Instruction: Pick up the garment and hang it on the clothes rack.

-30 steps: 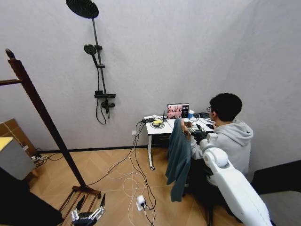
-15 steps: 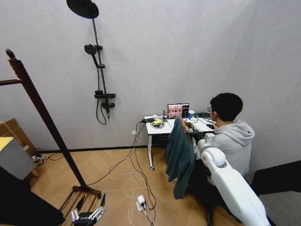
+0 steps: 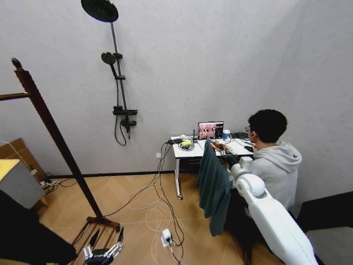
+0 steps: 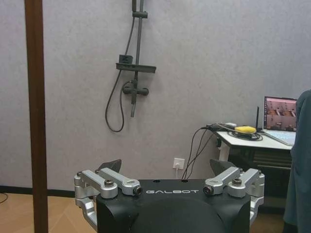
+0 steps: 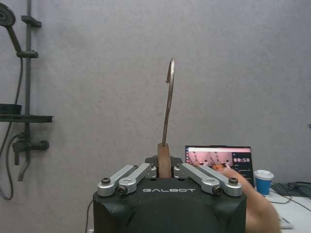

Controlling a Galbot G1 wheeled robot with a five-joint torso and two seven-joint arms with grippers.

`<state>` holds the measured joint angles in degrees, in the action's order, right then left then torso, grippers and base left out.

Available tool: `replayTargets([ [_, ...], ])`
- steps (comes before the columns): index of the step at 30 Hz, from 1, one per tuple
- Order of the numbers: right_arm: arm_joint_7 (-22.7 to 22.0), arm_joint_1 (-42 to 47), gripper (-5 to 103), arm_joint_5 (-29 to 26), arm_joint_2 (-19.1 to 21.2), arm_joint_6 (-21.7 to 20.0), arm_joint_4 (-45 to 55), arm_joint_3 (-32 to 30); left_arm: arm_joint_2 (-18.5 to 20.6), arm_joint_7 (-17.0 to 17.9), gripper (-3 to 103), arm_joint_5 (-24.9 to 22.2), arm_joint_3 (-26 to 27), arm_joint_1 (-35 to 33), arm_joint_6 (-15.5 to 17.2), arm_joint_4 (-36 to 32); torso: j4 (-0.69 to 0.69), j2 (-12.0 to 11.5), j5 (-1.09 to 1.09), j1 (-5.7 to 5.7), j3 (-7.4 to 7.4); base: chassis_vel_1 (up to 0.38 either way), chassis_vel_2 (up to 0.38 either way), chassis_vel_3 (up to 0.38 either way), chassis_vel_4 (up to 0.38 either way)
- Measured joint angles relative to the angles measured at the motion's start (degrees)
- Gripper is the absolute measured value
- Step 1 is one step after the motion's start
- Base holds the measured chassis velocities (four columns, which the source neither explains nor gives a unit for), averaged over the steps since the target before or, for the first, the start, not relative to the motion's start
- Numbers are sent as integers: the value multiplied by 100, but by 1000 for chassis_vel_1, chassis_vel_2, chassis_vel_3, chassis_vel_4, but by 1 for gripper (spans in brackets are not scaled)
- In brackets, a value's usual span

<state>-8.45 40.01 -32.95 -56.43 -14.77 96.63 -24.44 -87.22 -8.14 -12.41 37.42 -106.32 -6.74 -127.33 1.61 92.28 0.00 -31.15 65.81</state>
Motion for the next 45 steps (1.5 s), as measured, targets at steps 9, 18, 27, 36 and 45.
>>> replayTargets([
  [9,66,-88,10,6,-24,-26,173,231,0,0,100,0,0,0,0,0,1,0,0,0,0,74,73,81,72],
  [18,270,-256,10,-83,-33,-75,313,502,0,0,100,0,0,0,0,0,0,0,-1,0,0,116,112,106,115],
  [27,334,-324,10,-233,-46,-150,492,607,0,0,100,0,0,0,0,0,0,0,0,0,0,122,119,138,124],
  [36,386,-429,10,-249,-4,-256,641,643,0,0,100,0,0,0,0,0,0,0,-1,0,0,131,127,123,113],
  [45,508,-512,10,-292,121,-273,659,618,0,0,100,0,0,0,0,0,0,0,0,0,0,119,125,128,112],
])
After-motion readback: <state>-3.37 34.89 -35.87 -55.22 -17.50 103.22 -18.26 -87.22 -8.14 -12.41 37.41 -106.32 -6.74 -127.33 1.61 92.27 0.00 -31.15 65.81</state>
